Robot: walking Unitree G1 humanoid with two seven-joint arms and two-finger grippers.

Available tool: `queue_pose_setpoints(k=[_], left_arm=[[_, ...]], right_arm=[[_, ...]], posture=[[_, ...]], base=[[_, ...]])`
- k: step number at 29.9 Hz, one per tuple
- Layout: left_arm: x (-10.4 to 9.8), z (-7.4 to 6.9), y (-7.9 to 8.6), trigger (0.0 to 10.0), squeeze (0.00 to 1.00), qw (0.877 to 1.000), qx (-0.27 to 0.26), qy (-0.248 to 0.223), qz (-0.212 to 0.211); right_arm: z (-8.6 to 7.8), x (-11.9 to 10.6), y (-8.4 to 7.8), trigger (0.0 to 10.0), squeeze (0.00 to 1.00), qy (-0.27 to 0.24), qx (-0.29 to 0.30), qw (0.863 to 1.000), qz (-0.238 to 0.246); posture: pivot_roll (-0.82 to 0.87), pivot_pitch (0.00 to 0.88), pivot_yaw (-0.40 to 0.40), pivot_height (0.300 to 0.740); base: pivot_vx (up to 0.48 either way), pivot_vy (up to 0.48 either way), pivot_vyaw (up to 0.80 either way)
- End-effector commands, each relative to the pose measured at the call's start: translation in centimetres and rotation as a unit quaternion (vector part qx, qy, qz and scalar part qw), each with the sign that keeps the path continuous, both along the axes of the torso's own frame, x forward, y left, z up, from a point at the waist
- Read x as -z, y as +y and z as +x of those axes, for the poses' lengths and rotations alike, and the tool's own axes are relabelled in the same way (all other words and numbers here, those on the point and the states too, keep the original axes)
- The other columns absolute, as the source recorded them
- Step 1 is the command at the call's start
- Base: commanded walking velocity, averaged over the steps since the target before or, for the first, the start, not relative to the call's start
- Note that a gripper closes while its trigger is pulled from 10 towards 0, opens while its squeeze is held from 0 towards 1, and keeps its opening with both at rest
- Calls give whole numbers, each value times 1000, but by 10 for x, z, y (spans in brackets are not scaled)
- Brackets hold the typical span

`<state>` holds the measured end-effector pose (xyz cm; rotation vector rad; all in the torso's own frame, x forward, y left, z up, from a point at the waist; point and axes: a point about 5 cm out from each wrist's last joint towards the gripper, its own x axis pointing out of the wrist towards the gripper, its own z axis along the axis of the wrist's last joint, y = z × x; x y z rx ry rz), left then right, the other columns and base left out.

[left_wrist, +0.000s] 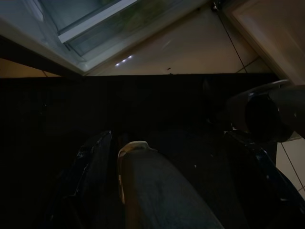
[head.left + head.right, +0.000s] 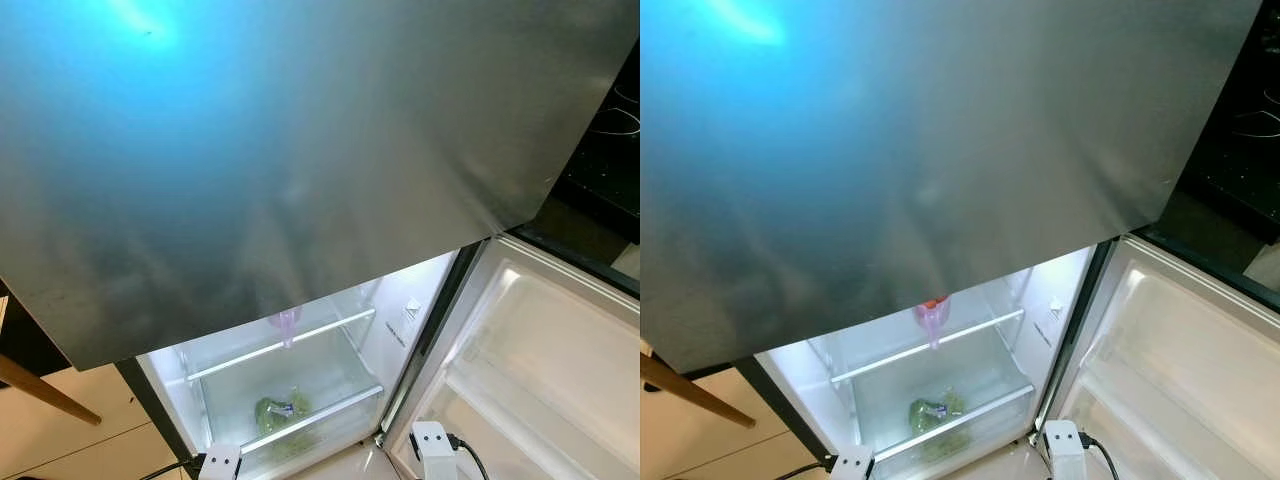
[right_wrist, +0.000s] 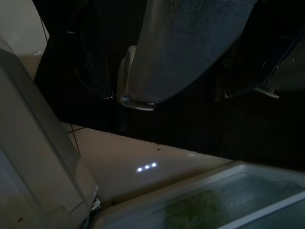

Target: Restocking fridge

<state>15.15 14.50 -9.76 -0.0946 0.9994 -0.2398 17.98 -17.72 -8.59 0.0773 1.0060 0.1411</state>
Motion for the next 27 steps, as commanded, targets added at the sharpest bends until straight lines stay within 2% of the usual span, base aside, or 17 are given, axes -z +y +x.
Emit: queue_pose_setpoints(k=[1, 27], left_arm=[[2, -6, -7, 10000, 0, 1000, 6, 11, -9], [3, -7, -8, 10000, 0, 1000, 7, 17, -15]], right_arm=[[-7, 3, -3, 10000, 0, 14, 7, 1000, -1], [-8, 3, -2, 10000, 0, 11, -2, 1000, 3]], posture=[[-30, 50, -41, 740], [-34, 50, -40, 740]], base=[[0, 0, 0], [0, 0, 0]])
